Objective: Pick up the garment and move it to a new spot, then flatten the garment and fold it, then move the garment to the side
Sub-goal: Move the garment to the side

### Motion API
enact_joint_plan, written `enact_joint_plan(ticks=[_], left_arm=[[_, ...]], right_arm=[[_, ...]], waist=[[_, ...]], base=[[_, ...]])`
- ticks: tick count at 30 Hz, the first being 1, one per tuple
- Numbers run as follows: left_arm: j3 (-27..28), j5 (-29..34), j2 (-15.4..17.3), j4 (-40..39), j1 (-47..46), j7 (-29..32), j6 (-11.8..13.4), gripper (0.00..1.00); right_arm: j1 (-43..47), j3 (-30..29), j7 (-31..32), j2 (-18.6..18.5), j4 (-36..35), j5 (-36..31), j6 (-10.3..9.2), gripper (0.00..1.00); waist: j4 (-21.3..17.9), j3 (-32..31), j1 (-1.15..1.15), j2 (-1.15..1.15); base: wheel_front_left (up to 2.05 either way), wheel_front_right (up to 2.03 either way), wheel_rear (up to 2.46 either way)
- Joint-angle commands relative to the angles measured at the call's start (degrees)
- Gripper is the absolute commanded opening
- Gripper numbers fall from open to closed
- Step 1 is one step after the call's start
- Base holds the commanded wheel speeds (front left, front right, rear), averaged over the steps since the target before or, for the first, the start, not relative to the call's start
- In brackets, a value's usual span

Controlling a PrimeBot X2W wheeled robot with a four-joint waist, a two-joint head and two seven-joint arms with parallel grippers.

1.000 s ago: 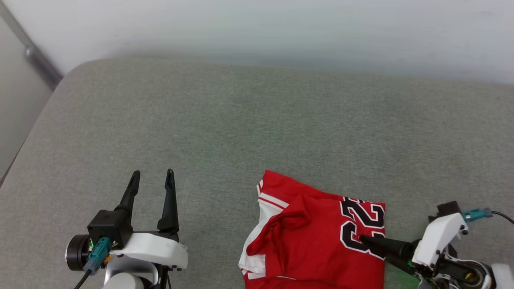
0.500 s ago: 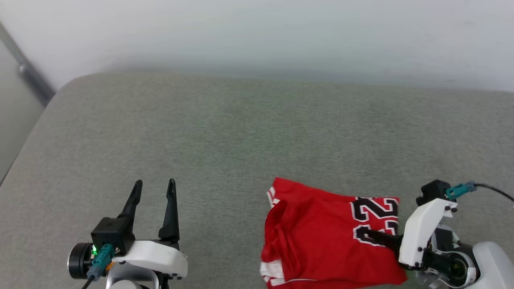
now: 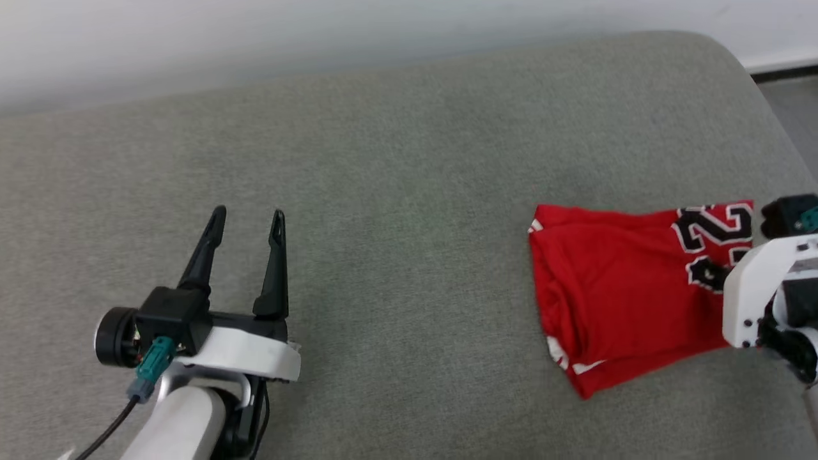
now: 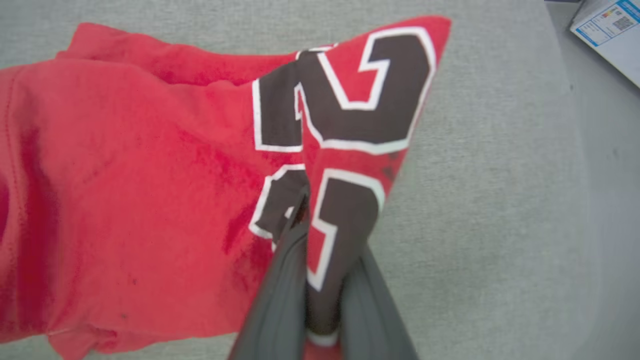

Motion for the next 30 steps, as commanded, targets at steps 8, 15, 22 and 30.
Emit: enact_joint_plan(ticks=[8,15,22,30], left_arm=[[-2.17,3.43,2.77,-2.63,-9.39,3.73,-2.86,1.0],[-3.14,4.82,3.98,-4.65,-13.61,6.27,-3.95,1.0],[-3.64,5.1,4.37,-5.41,-15.09,7.47,-4.13,1.0],[-4.15,3.63,3.12,-3.11,-13.36,5.95,-4.14,1.0]], right_arm=[[-11.25,-7.48,-12.45,-2.4,9.39,-4.88,-0.09,0.0],[-17.38,-16.74,-24.86,-0.73,17.87,-10.58,-0.09,0.0],[-21.19,-24.06,-35.83,1.84,24.99,-17.95,-0.09,1.0],[-22.82,-27.39,-45.12,0.53,30.46,-23.63,-0.09,1.0]], waist=[[-6.69,14.47,-0.01,0.0],[-5.88,19.41,-0.01,0.0],[-4.97,21.52,-0.01,0.0],[-4.63,17.57,-0.01,0.0]], base=[[0.0,0.0,0.0],[0.0,0.0,0.0],[0.0,0.0,0.0],[0.0,0.0,0.0]])
